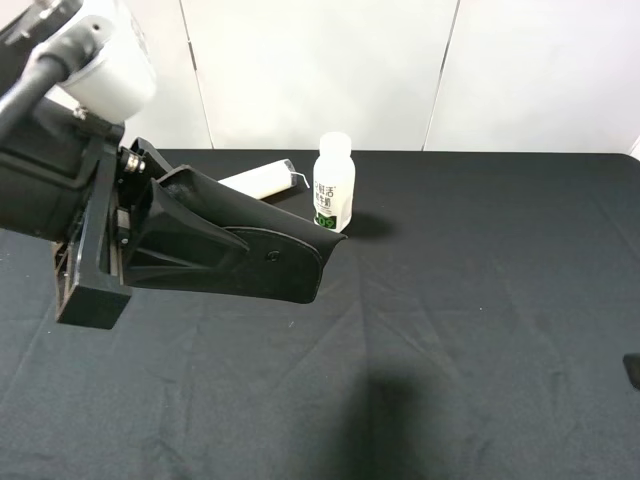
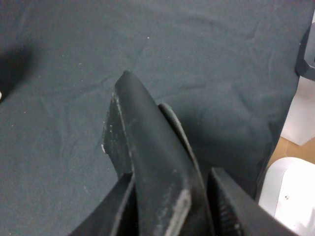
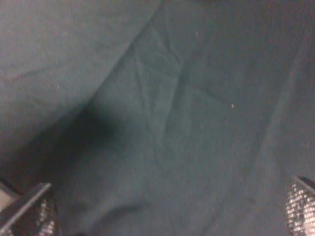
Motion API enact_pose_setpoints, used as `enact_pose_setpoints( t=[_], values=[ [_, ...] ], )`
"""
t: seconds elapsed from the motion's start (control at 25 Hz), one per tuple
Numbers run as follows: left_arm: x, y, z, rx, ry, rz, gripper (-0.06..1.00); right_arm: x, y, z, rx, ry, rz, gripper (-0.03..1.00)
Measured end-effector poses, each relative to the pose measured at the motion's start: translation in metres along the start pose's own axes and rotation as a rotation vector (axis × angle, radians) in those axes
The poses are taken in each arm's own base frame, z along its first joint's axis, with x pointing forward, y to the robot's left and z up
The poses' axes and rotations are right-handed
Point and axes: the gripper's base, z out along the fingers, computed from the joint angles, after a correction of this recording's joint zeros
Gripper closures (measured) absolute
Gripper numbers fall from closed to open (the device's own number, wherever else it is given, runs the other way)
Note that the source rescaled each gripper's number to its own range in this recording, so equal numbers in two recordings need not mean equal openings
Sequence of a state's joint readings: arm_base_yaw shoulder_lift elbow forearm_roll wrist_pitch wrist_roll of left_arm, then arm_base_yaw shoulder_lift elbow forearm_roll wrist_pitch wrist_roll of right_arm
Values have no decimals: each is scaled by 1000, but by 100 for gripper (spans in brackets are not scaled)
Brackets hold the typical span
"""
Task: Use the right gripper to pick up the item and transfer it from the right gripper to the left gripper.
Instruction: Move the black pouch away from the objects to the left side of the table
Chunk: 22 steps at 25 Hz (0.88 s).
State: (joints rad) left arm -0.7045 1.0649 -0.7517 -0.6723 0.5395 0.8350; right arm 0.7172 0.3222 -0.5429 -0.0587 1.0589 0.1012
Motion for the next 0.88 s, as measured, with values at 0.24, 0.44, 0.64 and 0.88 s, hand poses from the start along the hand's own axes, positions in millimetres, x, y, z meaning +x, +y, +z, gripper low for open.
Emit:
enact_pose_setpoints(
  t=[0.24,0.44,0.64,0.88],
  values=[
    [0,0,0,0,0,0,94,18,-2,-8,-2,-117,-50,-3],
    [0,0,0,0,0,0,94,19,-2,-8,-1,-124,-54,-3],
    [0,0,0,-5,-4,0,94,19,-2,-8,-1,-124,-55,-3],
    [-1,2,0,-20,-9,8,94,21,-5,-12,104,-158,30,-3]
  ],
)
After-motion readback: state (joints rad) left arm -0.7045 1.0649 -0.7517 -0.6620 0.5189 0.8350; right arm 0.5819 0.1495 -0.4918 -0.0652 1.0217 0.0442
